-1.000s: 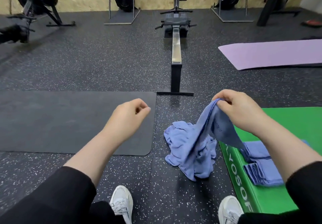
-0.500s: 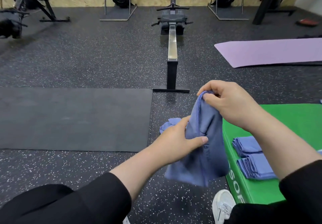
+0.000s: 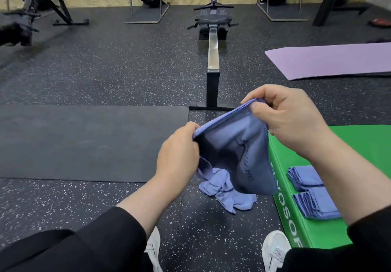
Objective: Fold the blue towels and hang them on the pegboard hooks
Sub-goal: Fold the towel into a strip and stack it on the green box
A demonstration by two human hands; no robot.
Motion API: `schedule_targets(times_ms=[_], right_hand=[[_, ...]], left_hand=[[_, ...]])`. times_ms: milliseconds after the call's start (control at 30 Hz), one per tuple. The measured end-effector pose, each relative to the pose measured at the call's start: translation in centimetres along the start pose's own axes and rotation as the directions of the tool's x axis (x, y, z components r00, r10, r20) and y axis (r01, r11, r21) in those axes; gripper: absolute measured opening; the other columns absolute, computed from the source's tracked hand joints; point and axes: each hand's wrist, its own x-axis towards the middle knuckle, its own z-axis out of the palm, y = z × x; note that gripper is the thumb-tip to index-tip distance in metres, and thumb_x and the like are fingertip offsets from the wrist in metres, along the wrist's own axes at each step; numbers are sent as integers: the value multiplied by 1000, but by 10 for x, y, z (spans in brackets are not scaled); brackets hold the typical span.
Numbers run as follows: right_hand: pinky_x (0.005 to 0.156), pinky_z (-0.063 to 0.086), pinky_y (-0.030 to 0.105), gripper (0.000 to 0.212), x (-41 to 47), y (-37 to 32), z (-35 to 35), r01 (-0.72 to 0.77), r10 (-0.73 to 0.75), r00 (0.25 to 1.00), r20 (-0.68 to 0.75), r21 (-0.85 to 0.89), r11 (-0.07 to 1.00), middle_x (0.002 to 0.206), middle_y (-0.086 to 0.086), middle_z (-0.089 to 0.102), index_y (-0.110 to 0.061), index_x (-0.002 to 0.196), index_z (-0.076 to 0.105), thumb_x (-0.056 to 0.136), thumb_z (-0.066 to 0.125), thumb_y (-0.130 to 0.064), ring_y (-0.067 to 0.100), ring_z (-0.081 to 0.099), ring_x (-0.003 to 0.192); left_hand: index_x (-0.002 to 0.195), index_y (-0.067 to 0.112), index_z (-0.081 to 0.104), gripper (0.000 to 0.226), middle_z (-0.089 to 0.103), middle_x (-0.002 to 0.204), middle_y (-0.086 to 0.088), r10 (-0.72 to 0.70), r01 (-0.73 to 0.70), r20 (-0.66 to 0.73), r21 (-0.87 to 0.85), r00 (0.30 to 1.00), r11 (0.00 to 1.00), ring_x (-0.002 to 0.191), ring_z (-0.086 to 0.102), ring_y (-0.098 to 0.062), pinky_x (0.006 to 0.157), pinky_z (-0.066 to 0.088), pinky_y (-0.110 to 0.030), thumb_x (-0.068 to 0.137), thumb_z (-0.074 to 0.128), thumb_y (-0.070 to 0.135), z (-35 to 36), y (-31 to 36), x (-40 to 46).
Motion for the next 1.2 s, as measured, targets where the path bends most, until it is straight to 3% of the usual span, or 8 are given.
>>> schedule_targets(times_ms=[367,533,667,833,900,1000,1100,1200], right_hand=[[65,44,26,18,6,41,-14,-205,172,964,-204,-150,967,79,2,70,-25,85,69,93,58,-13,11,53,65],[82,57,48,16,4,58,-14,-281,254,939,-231,-91,955,81,-9,75,-26,87,70,93,57,-18,24,69,79],[81,58,55,21,3,58,-17,-287,270,928,-256,-32,957,77,-10,75,-40,86,71,83,55,-27,30,70,77],[70,58,49,19,8,66,-21,-366,335,914,-231,-109,924,70,0,72,-27,84,72,84,55,-19,23,60,63],[59,46,32,19,9,69,-24,-397,360,916,-178,-267,878,73,1,68,-18,91,73,88,56,-12,17,54,60],[84,43,26,30,7,66,-18,-328,368,930,15,-422,845,112,-3,70,-20,118,67,89,64,-14,13,63,99],[104,36,19,57,8,49,5,-129,214,941,261,-308,943,134,-18,59,-29,137,55,84,77,-26,-3,52,126],[100,42,18,53,14,38,35,-124,160,884,439,-109,986,123,-23,66,-30,130,61,81,82,-27,-14,55,114]], left_hand=[[94,20,61,14,69,90,-6,-55,75,-160,122,986,990,81,51,-30,69,36,-35,102,49,25,-29,-54,35],[77,18,62,21,62,69,2,-77,44,-157,-205,985,978,70,52,-19,63,41,-33,97,62,27,-42,-63,44],[85,9,68,21,61,74,-1,-100,19,-118,-548,988,836,70,53,-14,80,58,-49,97,64,26,-46,-57,45],[92,21,71,19,66,81,1,2,-77,-138,-541,990,837,75,53,-11,76,48,-38,99,57,31,-50,-43,48],[90,25,71,15,66,77,2,60,-123,-136,-518,989,846,74,52,-9,72,42,-35,97,60,31,-50,-37,48],[87,22,73,11,68,77,-7,171,-188,-78,-460,982,868,72,51,-6,70,40,-28,96,67,27,-44,-17,46],[80,21,72,11,59,63,13,302,-260,58,-372,951,891,61,45,3,61,35,-14,91,74,25,-28,5,44],[74,24,67,17,56,57,19,369,-293,169,-353,914,889,56,45,4,57,34,-14,86,78,25,-12,18,46]])
